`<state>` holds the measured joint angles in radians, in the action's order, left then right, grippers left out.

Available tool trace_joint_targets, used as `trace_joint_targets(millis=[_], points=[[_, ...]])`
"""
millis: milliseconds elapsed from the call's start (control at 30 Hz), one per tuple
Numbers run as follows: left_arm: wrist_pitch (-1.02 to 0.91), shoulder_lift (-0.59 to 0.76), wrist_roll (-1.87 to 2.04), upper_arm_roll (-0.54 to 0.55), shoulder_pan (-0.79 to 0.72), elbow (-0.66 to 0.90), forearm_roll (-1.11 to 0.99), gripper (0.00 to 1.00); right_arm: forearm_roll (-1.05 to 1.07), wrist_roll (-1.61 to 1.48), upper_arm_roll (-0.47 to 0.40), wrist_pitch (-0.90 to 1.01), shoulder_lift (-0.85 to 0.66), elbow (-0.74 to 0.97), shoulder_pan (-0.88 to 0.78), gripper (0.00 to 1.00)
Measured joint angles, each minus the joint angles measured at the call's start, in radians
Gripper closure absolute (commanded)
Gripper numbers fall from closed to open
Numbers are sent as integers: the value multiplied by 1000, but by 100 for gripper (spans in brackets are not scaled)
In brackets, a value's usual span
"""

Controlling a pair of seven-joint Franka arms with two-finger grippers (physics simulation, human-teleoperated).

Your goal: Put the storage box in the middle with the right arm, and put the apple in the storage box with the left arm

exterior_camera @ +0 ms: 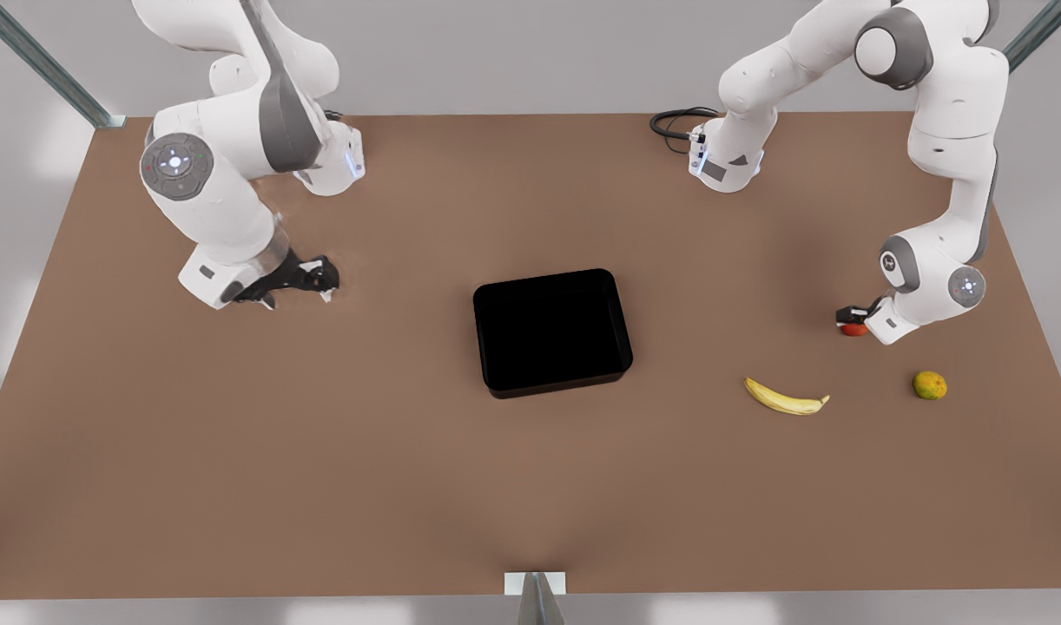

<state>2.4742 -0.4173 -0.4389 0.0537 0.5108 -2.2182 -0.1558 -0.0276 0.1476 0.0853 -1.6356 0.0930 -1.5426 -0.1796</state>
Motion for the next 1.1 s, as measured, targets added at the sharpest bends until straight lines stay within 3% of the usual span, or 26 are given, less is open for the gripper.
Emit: trace_joint_targets(millis=[100,433,600,1100], points=[[12,-3,3,0,-13,0,16,12,-2,4,1,16,26,21,-95,0],[28,3,3,-2,-8,-21,27,16,-6,4,1,22,48,21,-79,0],[28,0,3,0,-9,-18,26,26,-5,6,2,108,39,80,-76,0],[35,-1,8,-2,-6,-18,29,27,5,9,8,129,38,83,-79,0]])
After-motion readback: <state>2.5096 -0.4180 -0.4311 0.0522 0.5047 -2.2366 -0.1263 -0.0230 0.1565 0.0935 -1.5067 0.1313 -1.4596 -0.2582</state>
